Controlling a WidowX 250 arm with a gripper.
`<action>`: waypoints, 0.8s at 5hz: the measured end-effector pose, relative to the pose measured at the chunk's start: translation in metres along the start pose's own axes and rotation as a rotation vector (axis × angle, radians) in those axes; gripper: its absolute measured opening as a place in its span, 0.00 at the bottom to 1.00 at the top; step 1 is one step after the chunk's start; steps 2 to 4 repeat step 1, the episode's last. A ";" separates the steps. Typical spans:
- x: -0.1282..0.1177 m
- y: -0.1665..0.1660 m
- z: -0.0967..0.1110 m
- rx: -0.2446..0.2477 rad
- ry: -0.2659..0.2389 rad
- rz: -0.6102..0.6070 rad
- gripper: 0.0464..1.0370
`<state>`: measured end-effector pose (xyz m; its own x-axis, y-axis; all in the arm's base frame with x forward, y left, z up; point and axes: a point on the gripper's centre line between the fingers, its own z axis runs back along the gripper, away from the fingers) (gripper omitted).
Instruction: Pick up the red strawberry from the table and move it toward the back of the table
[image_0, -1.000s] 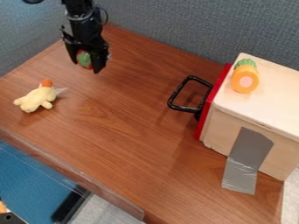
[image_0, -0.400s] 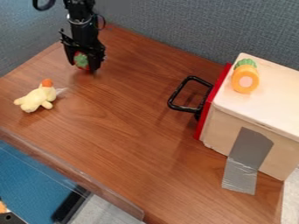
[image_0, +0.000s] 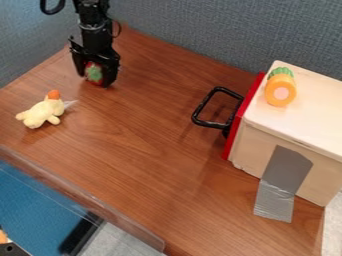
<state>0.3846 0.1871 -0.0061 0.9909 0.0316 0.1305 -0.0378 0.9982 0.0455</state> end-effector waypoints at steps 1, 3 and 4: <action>0.010 -0.001 0.028 -0.002 -0.062 -0.006 0.97; 0.010 -0.001 0.028 -0.002 -0.062 -0.006 0.97; 0.010 -0.001 0.028 -0.002 -0.062 -0.006 0.97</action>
